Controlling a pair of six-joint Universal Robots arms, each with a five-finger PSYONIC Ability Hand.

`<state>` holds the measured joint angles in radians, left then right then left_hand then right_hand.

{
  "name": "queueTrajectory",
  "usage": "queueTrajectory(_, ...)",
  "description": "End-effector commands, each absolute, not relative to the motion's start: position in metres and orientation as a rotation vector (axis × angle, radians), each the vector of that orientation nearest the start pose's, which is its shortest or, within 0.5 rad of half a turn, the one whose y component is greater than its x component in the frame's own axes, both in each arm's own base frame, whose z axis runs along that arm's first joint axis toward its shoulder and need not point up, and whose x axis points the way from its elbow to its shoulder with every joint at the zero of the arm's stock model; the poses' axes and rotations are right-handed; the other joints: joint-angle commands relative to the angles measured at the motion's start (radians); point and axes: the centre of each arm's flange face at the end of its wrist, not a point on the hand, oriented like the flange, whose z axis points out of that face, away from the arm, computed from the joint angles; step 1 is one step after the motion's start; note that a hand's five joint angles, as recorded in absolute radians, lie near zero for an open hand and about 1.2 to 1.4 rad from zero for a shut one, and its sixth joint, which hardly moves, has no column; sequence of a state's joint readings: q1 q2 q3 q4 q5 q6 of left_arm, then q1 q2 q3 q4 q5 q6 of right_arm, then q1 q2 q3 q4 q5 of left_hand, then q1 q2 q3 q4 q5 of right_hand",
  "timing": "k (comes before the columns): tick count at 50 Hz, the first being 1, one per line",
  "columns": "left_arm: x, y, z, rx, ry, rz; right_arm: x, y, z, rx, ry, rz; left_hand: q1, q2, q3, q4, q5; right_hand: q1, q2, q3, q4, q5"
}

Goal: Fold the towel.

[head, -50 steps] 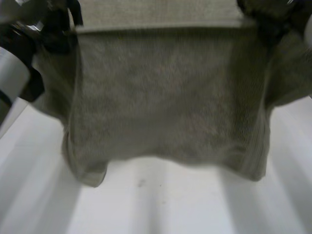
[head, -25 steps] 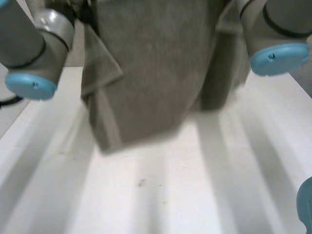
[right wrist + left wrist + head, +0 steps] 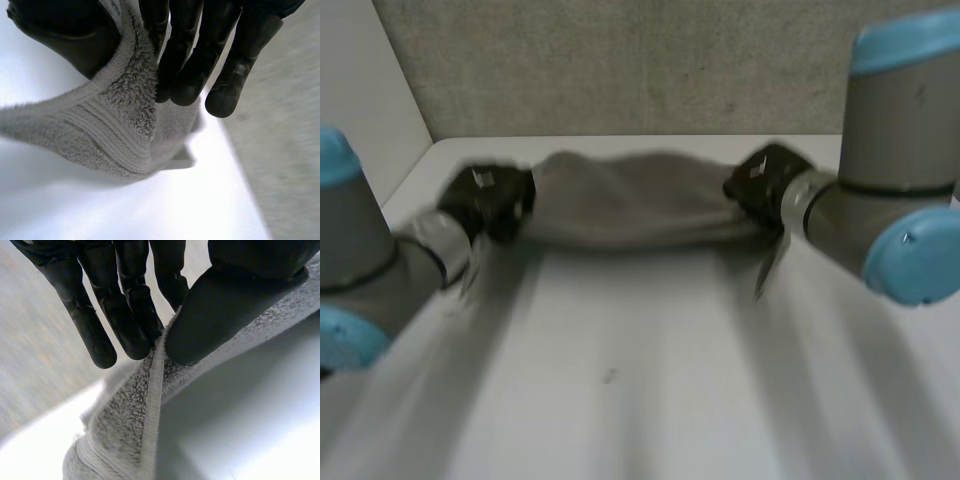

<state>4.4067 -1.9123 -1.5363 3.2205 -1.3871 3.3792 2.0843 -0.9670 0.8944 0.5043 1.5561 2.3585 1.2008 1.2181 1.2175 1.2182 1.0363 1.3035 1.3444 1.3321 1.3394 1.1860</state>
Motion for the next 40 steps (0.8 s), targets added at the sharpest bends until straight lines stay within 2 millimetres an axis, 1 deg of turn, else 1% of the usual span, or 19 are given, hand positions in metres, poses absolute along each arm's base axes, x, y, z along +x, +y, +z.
queueTrajectory(1, -0.241, -0.265, 0.146, 1.102, 2.538, -1.721, 0.306, -0.267, 0.190, -1.742, 2.226, -1.575, 0.195, 0.178, 0.179, 0.178, 0.185, 0.093, 0.052, 0.064, 0.057, 0.036)
queueTrajectory(2, -0.241, -0.265, 0.145, 1.103, 2.538, -1.720, 0.305, -0.265, 0.181, -1.747, 2.233, -1.555, 0.195, 0.178, 0.179, 0.178, 0.185, 0.093, 0.052, 0.064, 0.057, 0.036)
queueTrajectory(3, -0.241, -0.263, 0.138, 1.142, 2.530, -1.685, 0.304, -0.263, 0.174, -1.750, 2.237, -1.544, 0.195, 0.178, 0.179, 0.178, 0.185, 0.093, 0.052, 0.064, 0.057, 0.036)
queueTrajectory(8, -0.242, -0.261, 0.127, 1.182, 2.524, -1.653, 0.302, -0.258, 0.167, -1.731, 2.237, -1.547, 0.195, 0.178, 0.179, 0.178, 0.185, 0.093, 0.052, 0.064, 0.057, 0.036)
queueTrajectory(9, -0.243, -0.262, 0.126, 1.183, 2.521, -1.657, 0.301, -0.256, 0.168, -1.722, 2.232, -1.554, 0.077, 0.059, 0.060, 0.059, 0.067, 0.093, 0.052, 0.064, 0.057, 0.036)
queueTrajectory(10, -0.243, -0.262, 0.126, 1.183, 2.521, -1.657, 0.301, -0.256, 0.168, -1.722, 2.232, -1.554, 0.076, 0.058, 0.059, 0.058, 0.065, 0.093, 0.052, 0.064, 0.057, 0.036)
queueTrajectory(11, -0.243, -0.263, 0.126, 1.181, 2.513, -1.672, 0.301, -0.255, 0.171, -1.710, 2.224, -1.575, -0.096, -0.113, -0.113, -0.113, -0.106, 0.093, 0.052, 0.064, 0.057, 0.036)
queueTrajectory(12, -0.243, -0.263, 0.126, 1.181, 2.513, -1.672, 0.300, -0.254, 0.174, -1.699, 2.215, -1.601, -0.098, -0.115, -0.114, -0.115, -0.108, 0.093, 0.052, 0.064, 0.057, 0.036)
queueTrajectory(14, -0.246, -0.266, 0.128, 1.171, 2.487, -1.717, 0.300, -0.253, 0.177, -1.687, 2.206, -1.624, -0.387, -0.404, -0.404, -0.404, -0.397, 0.093, 0.052, 0.064, 0.057, 0.036)
queueTrajectory(15, -0.246, -0.266, 0.128, 1.171, 2.487, -1.717, 0.300, -0.253, 0.177, -1.686, 2.206, -1.624, -0.388, -0.406, -0.405, -0.406, -0.398, 0.093, 0.052, 0.064, 0.057, 0.036)
queueTrajectory(16, -0.247, -0.267, 0.129, 1.167, 2.473, -1.740, 0.299, -0.252, 0.179, -1.673, 2.197, -1.649, -0.508, -0.525, -0.524, -0.525, -0.518, 0.093, 0.052, 0.064, 0.057, 0.036)
queueTrajectory(19, -0.252, -0.266, 0.131, 1.176, 2.449, -1.780, 0.298, -0.251, 0.184, -1.628, 2.187, -1.695, -0.582, -0.599, -0.599, -0.599, -0.592, 0.093, 0.052, 0.064, 0.057, 0.036)
queueTrajectory(28, -0.270, -0.257, 0.125, 1.224, 2.457, -1.825, 0.294, -0.246, 0.191, -1.420, 2.182, -1.688, -0.611, -0.629, -0.628, -0.629, -0.622, 0.093, 0.052, 0.064, 0.057, 0.036)
queueTrajectory(30, -0.276, -0.258, 0.123, 1.244, 2.438, -1.848, 0.290, -0.249, 0.200, -1.323, 2.181, -1.698, -0.603, -0.620, -0.619, -0.620, -0.613, 0.093, 0.052, 0.064, 0.057, 0.036)
queueTrajectory(31, -0.276, -0.258, 0.123, 1.245, 2.438, -1.848, 0.290, -0.249, 0.200, -1.322, 2.181, -1.698, -0.603, -0.620, -0.619, -0.620, -0.613, 0.093, 0.052, 0.064, 0.057, 0.036)
queueTrajectory(33, -0.279, -0.265, 0.122, 1.226, 2.416, -1.868, 0.284, -0.253, 0.212, -1.252, 2.176, -1.728, -0.588, -0.605, -0.605, -0.605, -0.598, 0.093, 0.052, 0.064, 0.057, 0.036)
queueTrajectory(34, -0.279, -0.265, 0.122, 1.226, 2.416, -1.868, 0.284, -0.253, 0.212, -1.252, 2.175, -1.729, -0.588, -0.605, -0.605, -0.605, -0.598, 0.093, 0.052, 0.064, 0.057, 0.036)
queueTrajectory(36, -0.279, -0.275, 0.124, 1.167, 2.390, -1.884, 0.281, -0.254, 0.222, -1.223, 2.163, -1.757, -0.562, -0.579, -0.578, -0.579, -0.572, 0.093, 0.052, 0.064, 0.057, 0.036)
queueTrajectory(40, -0.279, -0.285, 0.127, 1.086, 2.374, -1.896, 0.277, -0.256, 0.229, -1.209, 2.159, -1.781, -0.494, -0.512, -0.511, -0.512, -0.504, 0.093, 0.052, 0.064, 0.057, 0.036)
